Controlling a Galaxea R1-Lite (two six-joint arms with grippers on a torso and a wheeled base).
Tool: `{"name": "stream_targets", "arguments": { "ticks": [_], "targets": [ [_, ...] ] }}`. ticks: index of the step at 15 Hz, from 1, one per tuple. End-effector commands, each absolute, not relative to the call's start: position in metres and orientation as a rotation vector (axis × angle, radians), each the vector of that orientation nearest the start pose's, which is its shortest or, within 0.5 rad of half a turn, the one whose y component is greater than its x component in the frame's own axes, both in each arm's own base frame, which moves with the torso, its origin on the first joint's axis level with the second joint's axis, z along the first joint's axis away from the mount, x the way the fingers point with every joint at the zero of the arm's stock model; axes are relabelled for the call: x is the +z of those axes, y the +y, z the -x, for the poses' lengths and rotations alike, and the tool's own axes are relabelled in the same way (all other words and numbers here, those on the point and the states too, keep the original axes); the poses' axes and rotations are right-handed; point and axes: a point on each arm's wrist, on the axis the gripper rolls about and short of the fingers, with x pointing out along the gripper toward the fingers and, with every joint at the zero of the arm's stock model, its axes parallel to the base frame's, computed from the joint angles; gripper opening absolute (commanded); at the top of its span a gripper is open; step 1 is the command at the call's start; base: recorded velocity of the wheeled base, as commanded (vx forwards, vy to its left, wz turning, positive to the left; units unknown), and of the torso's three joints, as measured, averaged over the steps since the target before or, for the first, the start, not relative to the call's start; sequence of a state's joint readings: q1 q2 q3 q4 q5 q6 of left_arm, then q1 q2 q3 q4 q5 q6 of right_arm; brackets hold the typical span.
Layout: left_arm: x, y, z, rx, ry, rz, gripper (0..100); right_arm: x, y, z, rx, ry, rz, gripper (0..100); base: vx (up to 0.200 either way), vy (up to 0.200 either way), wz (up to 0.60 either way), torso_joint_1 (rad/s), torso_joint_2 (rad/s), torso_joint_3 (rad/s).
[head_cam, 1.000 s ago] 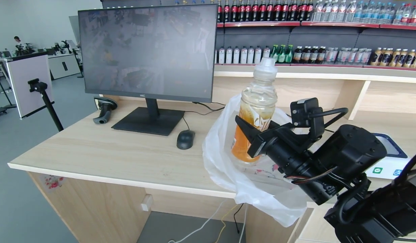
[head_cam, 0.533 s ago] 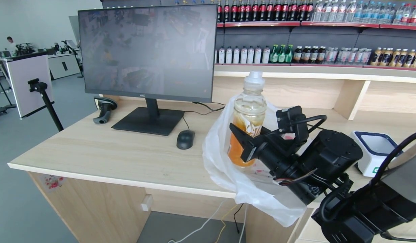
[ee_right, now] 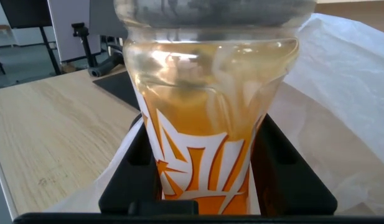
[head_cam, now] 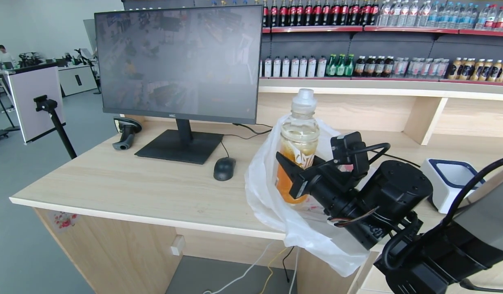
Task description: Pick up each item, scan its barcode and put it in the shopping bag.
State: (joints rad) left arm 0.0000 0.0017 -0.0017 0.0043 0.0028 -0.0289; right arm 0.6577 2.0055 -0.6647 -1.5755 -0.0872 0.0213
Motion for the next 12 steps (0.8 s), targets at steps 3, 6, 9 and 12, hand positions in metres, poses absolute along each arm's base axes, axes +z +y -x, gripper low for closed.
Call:
{"name": "stream_targets", "arguments": {
  "ticks": [3,6,9,12],
  "targets": [
    [0.075,0.0,0.023,0.003,0.005,0.029,100,0.137,0.208,-0.272,0.571,-0.196,-0.102,0,0.0,0.0,0.0,0.0,0.0,0.0],
    [0.075,0.0,0.023,0.003,0.005,0.029,100,0.137,0.209,-0.274,0.57,-0.2,-0.1,100,0.0,0.0,0.0,0.0,0.0,0.0],
    [0.075,0.0,0.023,0.003,0.005,0.029,100,0.139,0.207,-0.271,0.571,-0.201,-0.108,100,0.0,0.0,0.0,0.0,0.0,0.0],
    [0.075,0.0,0.023,0.003,0.005,0.029,100,0.149,0.201,-0.262,0.572,-0.217,-0.113,100,0.0,0.0,0.0,0.0,0.0,0.0]
  ]
}}
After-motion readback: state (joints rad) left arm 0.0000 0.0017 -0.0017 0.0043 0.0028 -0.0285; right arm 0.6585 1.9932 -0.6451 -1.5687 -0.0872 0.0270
